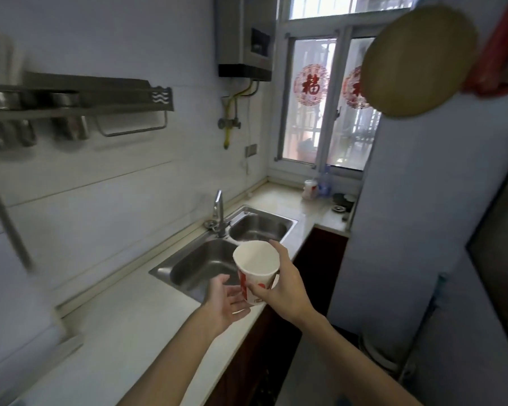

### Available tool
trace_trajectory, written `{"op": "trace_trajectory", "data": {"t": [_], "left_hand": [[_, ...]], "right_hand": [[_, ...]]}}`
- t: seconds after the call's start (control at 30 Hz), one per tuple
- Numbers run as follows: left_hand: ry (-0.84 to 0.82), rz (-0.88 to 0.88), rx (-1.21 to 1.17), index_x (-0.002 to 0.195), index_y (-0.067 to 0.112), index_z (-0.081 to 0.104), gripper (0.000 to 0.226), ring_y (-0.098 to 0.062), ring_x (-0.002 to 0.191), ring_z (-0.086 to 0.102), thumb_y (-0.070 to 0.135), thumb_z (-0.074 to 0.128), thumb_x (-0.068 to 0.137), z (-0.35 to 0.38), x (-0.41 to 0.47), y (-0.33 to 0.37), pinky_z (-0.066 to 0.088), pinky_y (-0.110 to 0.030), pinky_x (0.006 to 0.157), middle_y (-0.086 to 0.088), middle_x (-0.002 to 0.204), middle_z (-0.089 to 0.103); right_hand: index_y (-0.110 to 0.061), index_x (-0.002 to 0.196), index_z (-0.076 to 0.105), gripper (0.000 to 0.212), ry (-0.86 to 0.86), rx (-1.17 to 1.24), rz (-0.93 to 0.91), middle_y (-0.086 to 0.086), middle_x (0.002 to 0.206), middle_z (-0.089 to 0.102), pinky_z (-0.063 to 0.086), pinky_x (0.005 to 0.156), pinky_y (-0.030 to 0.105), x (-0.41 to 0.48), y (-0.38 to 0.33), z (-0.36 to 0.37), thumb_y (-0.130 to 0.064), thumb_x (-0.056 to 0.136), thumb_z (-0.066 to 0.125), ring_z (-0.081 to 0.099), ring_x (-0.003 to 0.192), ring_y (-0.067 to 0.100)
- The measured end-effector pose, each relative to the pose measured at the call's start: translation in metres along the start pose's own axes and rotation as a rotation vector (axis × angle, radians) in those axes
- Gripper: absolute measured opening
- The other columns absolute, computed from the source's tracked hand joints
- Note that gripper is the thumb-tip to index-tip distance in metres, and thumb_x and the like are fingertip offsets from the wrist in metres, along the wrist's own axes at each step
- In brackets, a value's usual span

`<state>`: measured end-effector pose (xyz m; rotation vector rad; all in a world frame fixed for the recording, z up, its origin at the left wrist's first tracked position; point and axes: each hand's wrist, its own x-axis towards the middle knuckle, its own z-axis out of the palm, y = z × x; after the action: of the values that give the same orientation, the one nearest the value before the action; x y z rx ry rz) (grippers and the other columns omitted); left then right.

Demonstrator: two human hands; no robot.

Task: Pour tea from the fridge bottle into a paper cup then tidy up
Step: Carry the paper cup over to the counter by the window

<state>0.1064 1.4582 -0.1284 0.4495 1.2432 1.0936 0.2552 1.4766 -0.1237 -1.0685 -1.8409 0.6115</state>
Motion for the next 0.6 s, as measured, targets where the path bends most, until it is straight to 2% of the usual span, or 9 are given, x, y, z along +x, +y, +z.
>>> {"op": "trace_trajectory", "data": {"t": [0.07, 0.1, 0.23, 0.33, 0.43, 0.53, 0.6], "left_hand": [[-0.03, -0.021, 0.013, 0.103, -0.004, 0.056, 0.044, -0.036, 0.096, 0.062, 0.034, 0.035, 0.097, 0.026, 0.011, -0.003, 0.043, -0.046, 0.1, -0.026, 0.104, 0.064], [-0.047, -0.034, 0.019, 0.102, -0.004, 0.056, 0.044, -0.036, 0.094, 0.062, 0.034, 0.035, 0.096, 0.039, 0.016, -0.005, 0.044, -0.045, 0.098, -0.025, 0.102, 0.064], [-0.091, -0.087, 0.027, 0.109, -0.005, 0.055, 0.046, -0.034, 0.084, 0.06, 0.035, 0.035, 0.096, 0.082, 0.045, -0.009, 0.048, -0.041, 0.078, -0.024, 0.099, 0.06], [-0.129, -0.116, 0.026, 0.109, -0.006, 0.054, 0.046, -0.035, 0.086, 0.058, 0.034, 0.034, 0.097, 0.11, 0.067, -0.01, 0.046, -0.044, 0.085, -0.024, 0.098, 0.059], [-0.163, -0.132, 0.041, 0.104, -0.005, 0.054, 0.043, -0.034, 0.085, 0.058, 0.033, 0.034, 0.097, 0.136, 0.091, -0.007, 0.045, -0.045, 0.088, -0.023, 0.095, 0.059], [-0.191, -0.144, 0.073, 0.097, -0.004, 0.055, 0.044, -0.034, 0.082, 0.058, 0.034, 0.032, 0.098, 0.158, 0.122, 0.003, 0.045, -0.044, 0.087, -0.022, 0.089, 0.06], [-0.203, -0.149, 0.094, 0.096, -0.005, 0.056, 0.046, -0.035, 0.084, 0.058, 0.035, 0.032, 0.098, 0.171, 0.145, 0.013, 0.044, -0.044, 0.088, -0.023, 0.089, 0.061]], "right_hand": [[-0.042, 0.132, 0.033, 0.079, 0.035, -0.002, 0.026, -0.026, 0.125, 0.048, 0.043, 0.096, 0.014, 0.002, 0.015, -0.021, -0.043, 0.069, 0.081, 0.048, 0.118, -0.003], [-0.042, 0.132, 0.033, 0.08, 0.055, -0.006, 0.035, -0.025, 0.124, 0.048, 0.043, 0.096, 0.014, 0.002, 0.023, -0.031, -0.04, 0.069, 0.083, 0.048, 0.118, -0.004], [-0.051, 0.124, 0.03, 0.079, 0.111, -0.017, 0.084, -0.032, 0.119, 0.047, 0.039, 0.089, 0.003, 0.007, 0.051, -0.067, -0.032, 0.07, 0.085, 0.045, 0.115, -0.016], [-0.042, 0.133, 0.03, 0.084, 0.142, -0.035, 0.126, -0.034, 0.121, 0.045, 0.039, 0.088, 0.003, 0.016, 0.074, -0.088, -0.036, 0.07, 0.084, 0.043, 0.115, -0.017], [-0.04, 0.132, 0.03, 0.084, 0.186, -0.04, 0.165, -0.037, 0.118, 0.044, 0.041, 0.088, 0.004, 0.033, 0.098, -0.104, -0.032, 0.07, 0.086, 0.044, 0.113, -0.019], [-0.042, 0.13, 0.032, 0.082, 0.22, -0.044, 0.18, -0.039, 0.117, 0.046, 0.043, 0.089, 0.008, 0.055, 0.119, -0.114, -0.033, 0.068, 0.086, 0.047, 0.114, -0.014], [-0.035, 0.132, 0.037, 0.081, 0.23, -0.036, 0.187, -0.033, 0.119, 0.048, 0.047, 0.093, 0.014, 0.074, 0.133, -0.117, -0.035, 0.068, 0.086, 0.049, 0.117, -0.007]]}}
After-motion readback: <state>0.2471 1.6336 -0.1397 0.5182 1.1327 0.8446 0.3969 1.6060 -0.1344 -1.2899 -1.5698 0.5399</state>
